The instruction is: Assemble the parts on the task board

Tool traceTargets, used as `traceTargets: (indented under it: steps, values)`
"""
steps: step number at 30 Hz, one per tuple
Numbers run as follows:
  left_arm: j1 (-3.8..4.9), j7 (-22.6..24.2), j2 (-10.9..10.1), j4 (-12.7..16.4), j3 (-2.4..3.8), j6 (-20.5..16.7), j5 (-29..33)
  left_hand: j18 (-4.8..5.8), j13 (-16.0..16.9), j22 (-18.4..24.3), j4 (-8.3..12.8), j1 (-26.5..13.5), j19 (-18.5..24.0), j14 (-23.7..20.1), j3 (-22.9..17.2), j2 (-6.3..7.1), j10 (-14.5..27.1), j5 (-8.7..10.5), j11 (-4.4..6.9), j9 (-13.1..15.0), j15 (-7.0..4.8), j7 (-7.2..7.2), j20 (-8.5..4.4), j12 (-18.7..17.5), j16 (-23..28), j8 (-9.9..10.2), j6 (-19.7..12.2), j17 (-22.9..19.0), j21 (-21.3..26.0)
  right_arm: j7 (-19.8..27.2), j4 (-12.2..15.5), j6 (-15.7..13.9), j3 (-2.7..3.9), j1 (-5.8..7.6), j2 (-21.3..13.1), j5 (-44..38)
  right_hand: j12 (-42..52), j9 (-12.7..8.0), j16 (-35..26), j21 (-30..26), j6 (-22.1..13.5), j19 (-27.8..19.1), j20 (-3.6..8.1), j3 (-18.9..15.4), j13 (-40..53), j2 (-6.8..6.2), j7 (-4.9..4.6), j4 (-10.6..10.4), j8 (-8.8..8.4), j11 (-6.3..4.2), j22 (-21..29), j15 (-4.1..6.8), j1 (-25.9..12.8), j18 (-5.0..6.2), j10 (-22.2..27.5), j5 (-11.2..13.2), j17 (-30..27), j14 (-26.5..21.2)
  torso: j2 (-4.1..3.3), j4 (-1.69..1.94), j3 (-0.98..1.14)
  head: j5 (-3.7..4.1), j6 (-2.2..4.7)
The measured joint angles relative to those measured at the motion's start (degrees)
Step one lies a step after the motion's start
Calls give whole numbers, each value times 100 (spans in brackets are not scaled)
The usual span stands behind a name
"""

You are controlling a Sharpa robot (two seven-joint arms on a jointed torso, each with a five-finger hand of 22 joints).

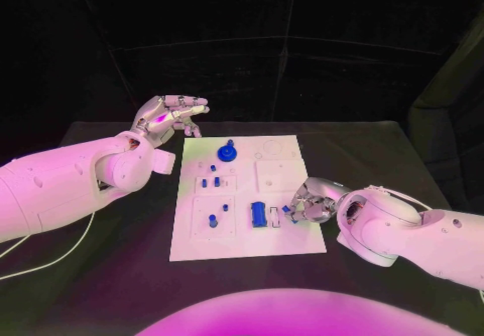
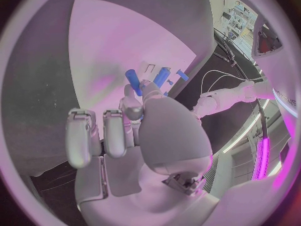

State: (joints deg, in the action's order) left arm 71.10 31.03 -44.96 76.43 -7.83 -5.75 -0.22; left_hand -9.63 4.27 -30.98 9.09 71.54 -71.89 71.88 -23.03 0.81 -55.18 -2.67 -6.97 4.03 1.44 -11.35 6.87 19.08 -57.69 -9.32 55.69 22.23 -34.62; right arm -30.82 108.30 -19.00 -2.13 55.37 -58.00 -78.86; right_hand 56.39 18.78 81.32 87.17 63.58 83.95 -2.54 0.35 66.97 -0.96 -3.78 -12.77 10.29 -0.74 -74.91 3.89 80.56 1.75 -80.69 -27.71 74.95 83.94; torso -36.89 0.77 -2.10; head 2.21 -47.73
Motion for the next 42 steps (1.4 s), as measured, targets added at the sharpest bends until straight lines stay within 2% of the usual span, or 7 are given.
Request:
traceTargets:
  steps: [5, 8, 14, 24, 32, 37, 42]
  values:
    - [0, -1, -2, 5, 0, 0, 0, 0, 0, 2, 0, 0, 0, -20, 0, 0, 14, 0, -14, 0, 19, 0, 0, 0, 0, 0, 0, 0, 0, 2, -83, -5, -1, 0, 188, 156, 122, 23, 0, 1, 90, 0, 0, 41, 88, -31, 46, -70, -5, -49, 0, 35, -103, 0, -50, -93, 0, 9, -2, -5, 3, -15, 4]
    - [1, -2, -2, 7, 0, 0, 0, 0, 0, 5, 0, 0, 0, -21, 0, 0, 21, 0, -21, 0, 21, 0, 0, 0, 0, 0, 0, 0, 0, -23, -141, -3, -1, 0, 301, 221, 124, 44, 0, 1, 108, 22, 22, 71, 99, -76, 32, -101, -10, -29, 0, 43, -148, 0, -71, -96, 0, 1, -3, -5, 3, -16, 5]
    - [1, -3, -3, 15, 0, 0, 0, 0, 1, 5, 0, 0, 0, -21, 0, 0, 21, 0, -21, 0, 21, 0, 0, 0, 0, 0, 0, 1, 0, -104, -214, -3, -1, 0, 433, 302, 168, 48, 21, 7, 130, 22, 22, 93, 122, -66, 53, -124, -18, -40, 0, 43, -205, 0, -82, -96, -1, 1, -4, -4, 5, -26, -2]
    - [2, -8, -5, 18, 0, 0, -1, 0, 1, 4, 0, 0, 0, -21, 0, 0, 21, 0, -21, 0, 21, 0, 0, 0, 0, 0, 0, 1, 0, -253, -272, -3, -1, 0, 543, 357, 190, 83, 21, 24, 224, 1, 42, 131, 142, -92, 77, -171, 8, -69, 0, 63, -314, 0, -112, -93, -1, 22, -3, -5, 8, -54, -7]
    - [2, -11, -3, 20, 0, 0, -1, 0, -3, 4, 0, 0, 0, -21, 0, 0, 21, 0, -21, 0, 21, 0, 0, 0, 0, 0, 0, 1, 0, -351, -298, 10, 1, 0, 574, 335, 81, 150, 49, 24, 295, 22, 63, 150, 49, -94, 130, -259, 35, -90, 0, 86, -437, 0, -132, -5, -2, 0, 1, -5, 8, -42, -2]
    - [2, -12, -5, 21, 0, 0, -1, 0, -3, 3, 0, 0, 0, -21, 0, 0, 21, 0, -21, 0, 21, 0, 0, 0, 0, 0, 0, 1, 0, -400, -304, 27, 1, 2, 601, 288, 72, 195, 49, 24, 327, 2, 83, 151, 44, -119, 125, -290, 82, -96, 0, 86, -544, 1, -138, 95, -2, -1, -1, -5, 9, -46, 0]
    - [2, -14, -5, 22, 0, 0, -1, 0, -2, 3, 0, 0, 0, -21, 0, 0, 21, 0, -21, 0, 21, 0, 0, 0, 0, 0, 0, 1, 0, -421, -311, 28, 1, 2, 622, 234, 134, 242, 49, 24, 405, 2, 82, 44, 110, -152, 165, -390, 120, -102, 0, 86, -831, 0, -182, 462, -2, -1, -1, -7, 9, -54, 3]
